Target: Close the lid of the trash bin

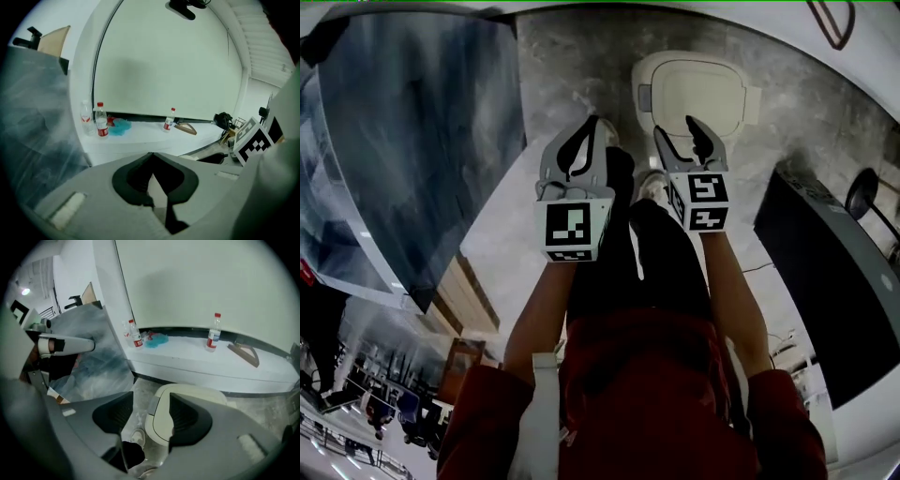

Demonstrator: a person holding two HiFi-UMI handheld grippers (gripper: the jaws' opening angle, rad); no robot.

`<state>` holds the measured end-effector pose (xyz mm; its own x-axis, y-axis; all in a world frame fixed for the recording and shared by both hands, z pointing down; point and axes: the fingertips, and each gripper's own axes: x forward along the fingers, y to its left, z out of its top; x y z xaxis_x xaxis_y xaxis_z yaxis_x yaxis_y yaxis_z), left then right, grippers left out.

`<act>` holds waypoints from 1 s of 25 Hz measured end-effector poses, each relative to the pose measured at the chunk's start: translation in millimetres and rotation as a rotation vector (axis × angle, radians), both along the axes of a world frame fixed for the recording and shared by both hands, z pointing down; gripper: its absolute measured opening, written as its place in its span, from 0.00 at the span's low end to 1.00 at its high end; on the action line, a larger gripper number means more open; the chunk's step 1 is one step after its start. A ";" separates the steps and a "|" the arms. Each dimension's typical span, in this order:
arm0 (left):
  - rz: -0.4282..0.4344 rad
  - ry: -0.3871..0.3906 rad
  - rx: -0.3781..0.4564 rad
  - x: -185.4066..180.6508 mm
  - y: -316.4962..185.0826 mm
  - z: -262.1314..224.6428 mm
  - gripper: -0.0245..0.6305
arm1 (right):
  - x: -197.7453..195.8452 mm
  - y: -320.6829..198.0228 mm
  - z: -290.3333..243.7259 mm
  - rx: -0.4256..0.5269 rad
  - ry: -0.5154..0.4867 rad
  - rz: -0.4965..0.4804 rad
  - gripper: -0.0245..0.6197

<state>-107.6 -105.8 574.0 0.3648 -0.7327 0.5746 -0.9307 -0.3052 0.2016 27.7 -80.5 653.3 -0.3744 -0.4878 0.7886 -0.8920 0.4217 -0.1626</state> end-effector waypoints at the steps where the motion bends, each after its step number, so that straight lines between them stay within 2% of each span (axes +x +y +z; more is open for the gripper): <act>1: -0.001 -0.007 0.026 1.3 -3.3 -14.8 0.04 | 3.7 -2.9 -15.1 0.026 -0.004 -0.003 0.41; 5: -0.015 -0.035 0.141 4.6 -15.7 -77.8 0.04 | 17.1 -15.7 -83.5 0.153 -0.028 -0.003 0.41; 12: -0.049 -0.064 0.318 15.7 -2.2 -196.9 0.04 | 38.9 -17.4 -218.5 0.376 -0.061 -0.014 0.41; 15: -0.067 -0.042 0.370 19.9 12.3 -241.1 0.04 | 47.5 -12.5 -273.9 0.474 -0.057 -0.016 0.41; 17: -0.069 -0.036 0.405 23.9 24.0 -269.0 0.04 | 55.7 -5.0 -308.4 0.506 -0.061 0.000 0.41; 20: -0.070 -0.054 0.456 25.4 39.1 -305.4 0.04 | 65.7 4.7 -359.7 0.567 -0.080 0.022 0.41; 25: -0.076 -0.087 0.558 24.9 62.0 -361.9 0.04 | 84.9 19.8 -439.9 0.743 -0.112 0.052 0.41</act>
<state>-82.7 -43.7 212.1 0.2677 -0.9562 0.1183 -0.9602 -0.2749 -0.0498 112.6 -60.7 213.4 -0.3947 -0.8959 0.2040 -0.9088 0.4133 0.0571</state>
